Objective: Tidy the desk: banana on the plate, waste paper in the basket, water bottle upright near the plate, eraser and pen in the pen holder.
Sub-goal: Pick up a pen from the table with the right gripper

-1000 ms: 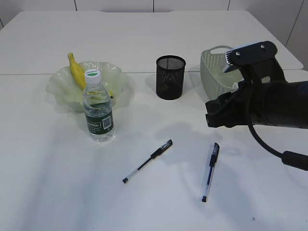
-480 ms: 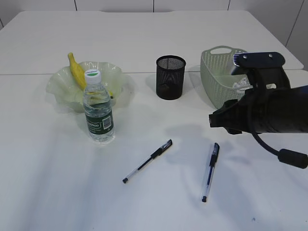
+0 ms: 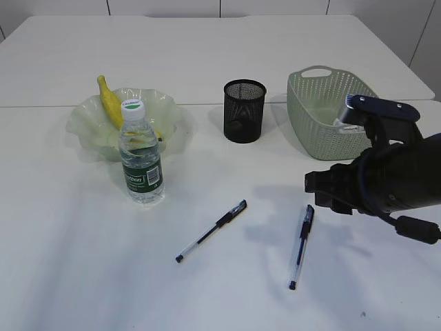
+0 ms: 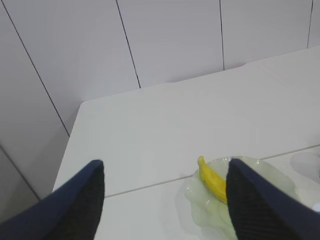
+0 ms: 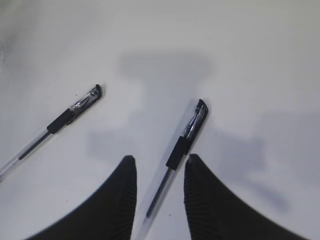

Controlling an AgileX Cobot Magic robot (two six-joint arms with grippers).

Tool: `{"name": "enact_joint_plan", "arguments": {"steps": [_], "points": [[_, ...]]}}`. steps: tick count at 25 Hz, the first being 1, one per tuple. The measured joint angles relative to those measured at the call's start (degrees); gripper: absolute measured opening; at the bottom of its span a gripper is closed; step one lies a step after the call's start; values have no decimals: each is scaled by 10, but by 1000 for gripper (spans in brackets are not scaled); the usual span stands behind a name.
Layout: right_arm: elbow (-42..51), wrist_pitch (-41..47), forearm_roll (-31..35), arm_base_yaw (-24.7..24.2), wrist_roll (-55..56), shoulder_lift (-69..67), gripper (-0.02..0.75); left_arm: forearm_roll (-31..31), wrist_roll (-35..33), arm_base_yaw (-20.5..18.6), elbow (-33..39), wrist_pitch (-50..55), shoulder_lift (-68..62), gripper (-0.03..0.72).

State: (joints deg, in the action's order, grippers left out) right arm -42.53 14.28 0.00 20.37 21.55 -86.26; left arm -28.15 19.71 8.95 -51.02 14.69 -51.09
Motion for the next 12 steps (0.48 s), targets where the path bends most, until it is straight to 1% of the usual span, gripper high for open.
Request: {"name": "enact_joint_plan", "arguments": {"steps": [4, 12], "points": [[-8, 30, 31, 0, 1, 0, 242, 1, 0, 0, 0, 0, 0, 538], [-47, 46, 41, 0, 31, -3, 242, 15, 0, 0, 0, 1, 0, 538]]}}
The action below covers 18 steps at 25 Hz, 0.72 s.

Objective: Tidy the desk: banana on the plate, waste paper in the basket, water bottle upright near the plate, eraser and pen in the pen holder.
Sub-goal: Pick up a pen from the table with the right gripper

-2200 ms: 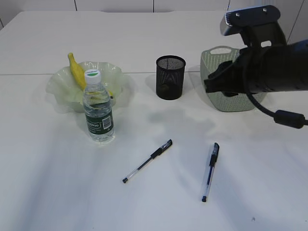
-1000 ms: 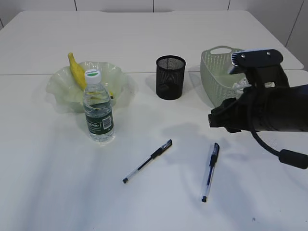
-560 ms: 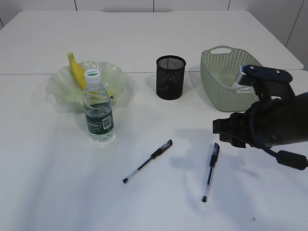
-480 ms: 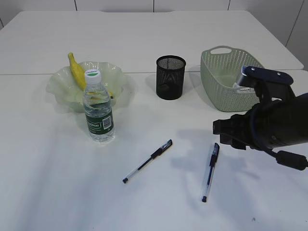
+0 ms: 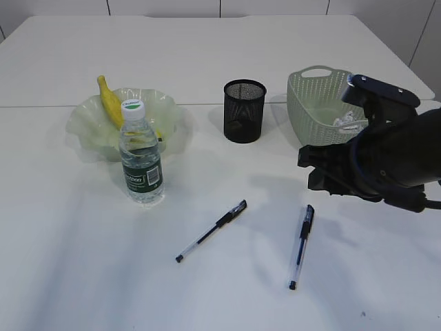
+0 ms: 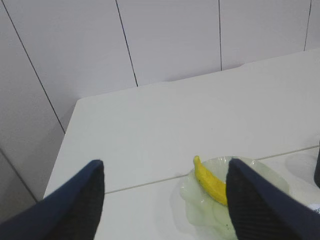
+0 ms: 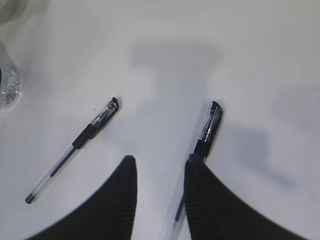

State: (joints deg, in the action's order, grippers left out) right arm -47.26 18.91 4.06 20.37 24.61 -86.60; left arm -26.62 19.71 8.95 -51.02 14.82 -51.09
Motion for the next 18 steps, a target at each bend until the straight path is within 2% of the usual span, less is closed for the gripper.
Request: {"name": "enact_joint_plan", "arguments": {"steps": [12, 18], "points": [[-61, 72, -6, 0, 67, -82, 242, 1, 0, 0, 0, 0, 0, 538], [-94, 121, -70, 0, 136, -117, 242, 1, 0, 0, 0, 5, 0, 538]]}}
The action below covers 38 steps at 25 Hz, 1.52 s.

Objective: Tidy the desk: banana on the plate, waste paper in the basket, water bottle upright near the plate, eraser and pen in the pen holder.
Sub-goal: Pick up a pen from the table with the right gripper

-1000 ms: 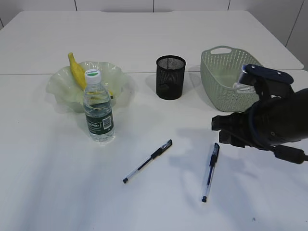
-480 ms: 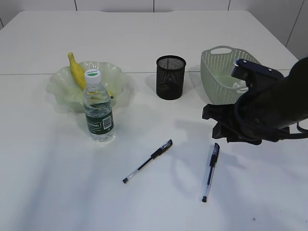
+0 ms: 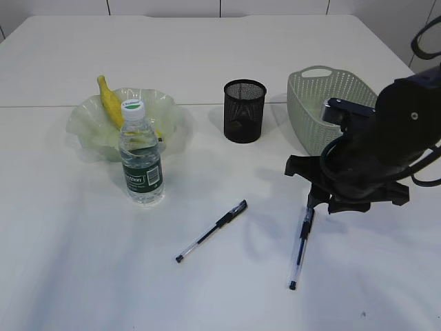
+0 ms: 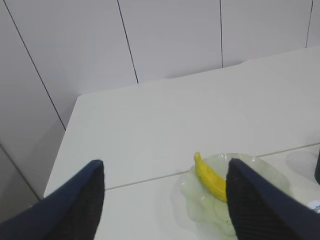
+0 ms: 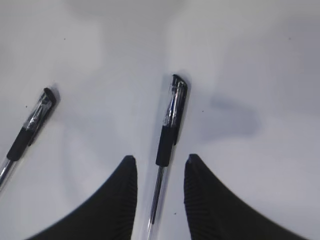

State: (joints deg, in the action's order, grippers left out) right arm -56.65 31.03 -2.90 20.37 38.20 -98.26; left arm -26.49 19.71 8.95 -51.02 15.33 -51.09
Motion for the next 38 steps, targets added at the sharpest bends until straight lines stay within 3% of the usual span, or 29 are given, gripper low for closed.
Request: {"name": "enact_joint_plan", "arguments": {"steps": [12, 38], "points": [[-128, 108, -33, 0, 35, -82, 241, 1, 0, 0, 0, 8, 0, 538], [-156, 145, 6, 0, 38, -158, 241, 1, 0, 0, 0, 8, 0, 538]]}}
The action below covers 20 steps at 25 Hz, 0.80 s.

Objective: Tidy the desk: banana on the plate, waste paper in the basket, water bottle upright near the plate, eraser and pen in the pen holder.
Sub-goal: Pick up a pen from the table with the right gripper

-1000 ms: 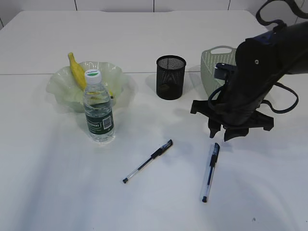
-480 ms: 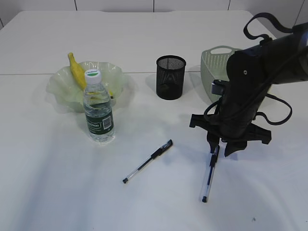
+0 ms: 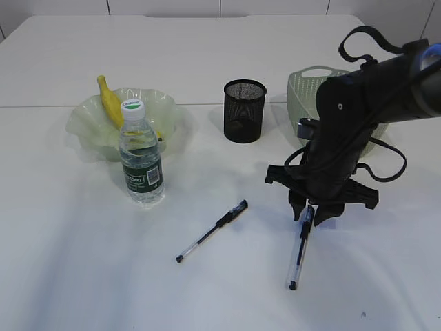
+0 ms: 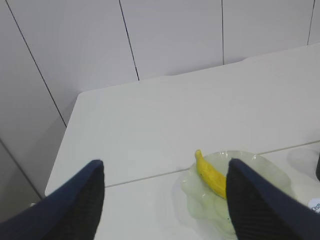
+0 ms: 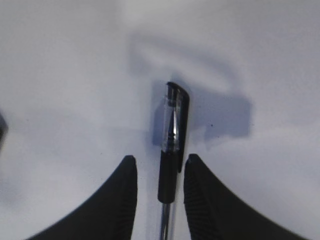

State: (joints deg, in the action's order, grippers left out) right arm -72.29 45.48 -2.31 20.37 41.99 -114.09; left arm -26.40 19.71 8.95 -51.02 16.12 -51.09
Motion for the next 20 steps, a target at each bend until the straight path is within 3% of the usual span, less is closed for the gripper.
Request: {"name": "enact_joint_plan", "arguments": {"steps": [20], "points": [[-41, 54, -8, 0, 0, -21, 241, 0, 0, 0, 0, 0, 1, 538]]}}
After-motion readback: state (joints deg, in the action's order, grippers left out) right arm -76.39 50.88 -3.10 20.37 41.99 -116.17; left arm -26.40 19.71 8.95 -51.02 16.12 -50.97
